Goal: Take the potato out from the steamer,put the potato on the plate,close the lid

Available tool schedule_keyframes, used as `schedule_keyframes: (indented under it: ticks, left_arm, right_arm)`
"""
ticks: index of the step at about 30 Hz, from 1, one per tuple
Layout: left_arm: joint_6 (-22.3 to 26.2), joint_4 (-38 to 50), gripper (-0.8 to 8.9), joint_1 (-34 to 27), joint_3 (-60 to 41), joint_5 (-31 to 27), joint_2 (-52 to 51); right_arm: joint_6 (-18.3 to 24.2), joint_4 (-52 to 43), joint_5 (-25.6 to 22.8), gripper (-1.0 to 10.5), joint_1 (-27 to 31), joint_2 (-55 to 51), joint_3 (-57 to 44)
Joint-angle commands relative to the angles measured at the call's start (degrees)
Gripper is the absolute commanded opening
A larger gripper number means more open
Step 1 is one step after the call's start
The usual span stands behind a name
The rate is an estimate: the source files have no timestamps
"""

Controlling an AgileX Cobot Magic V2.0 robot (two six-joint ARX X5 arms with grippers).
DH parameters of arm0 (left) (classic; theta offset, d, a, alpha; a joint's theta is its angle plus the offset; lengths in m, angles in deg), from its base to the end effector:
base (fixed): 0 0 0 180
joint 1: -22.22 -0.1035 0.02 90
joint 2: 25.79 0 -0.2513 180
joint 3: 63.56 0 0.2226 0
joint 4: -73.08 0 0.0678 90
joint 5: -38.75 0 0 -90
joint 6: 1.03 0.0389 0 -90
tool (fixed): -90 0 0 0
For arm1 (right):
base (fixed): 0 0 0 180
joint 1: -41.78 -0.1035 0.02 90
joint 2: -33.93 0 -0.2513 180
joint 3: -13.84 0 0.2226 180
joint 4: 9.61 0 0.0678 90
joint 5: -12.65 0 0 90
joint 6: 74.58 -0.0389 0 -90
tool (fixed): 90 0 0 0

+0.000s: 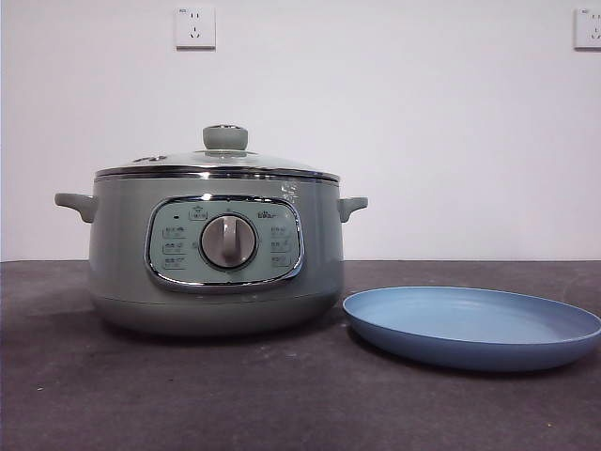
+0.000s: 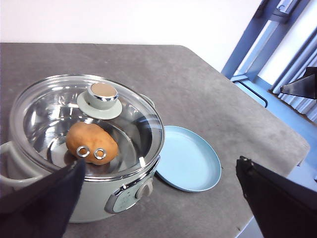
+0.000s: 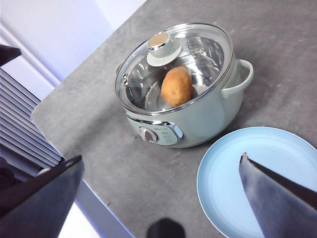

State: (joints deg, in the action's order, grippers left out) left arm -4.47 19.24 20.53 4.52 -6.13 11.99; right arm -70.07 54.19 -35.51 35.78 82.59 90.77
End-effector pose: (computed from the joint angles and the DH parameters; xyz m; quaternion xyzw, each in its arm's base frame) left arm 0.1017 -0.0246 0.3317 -0.1083 0.1980 -0.3564 0.9067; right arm 0.1254 0.0393 0.3414 0.0596 0.2749 0.3973 0.8735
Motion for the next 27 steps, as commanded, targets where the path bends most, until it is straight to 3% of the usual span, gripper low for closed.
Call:
schedule_keyframes:
  ticks: [1,19,27]
  left_arm:
    - [0.7,1.07,6.03,1.29,1.36,-0.46,2.29]
    - [10.97,6.73,6.02,17.05,20.11,-17.77,33.77]
    - [13.03,10.05,6.02,21.35,26.6,-23.8,47.12]
  right_arm:
    - [0.04,-0.2,0.02,6.5,-0.09,0.09,0.0]
    - [-0.15,-0.17,0.02,6.5,-0.09,0.09,0.0]
    - [-0.61,-0.11,0.02,6.5,-0.09,0.09,0.0]
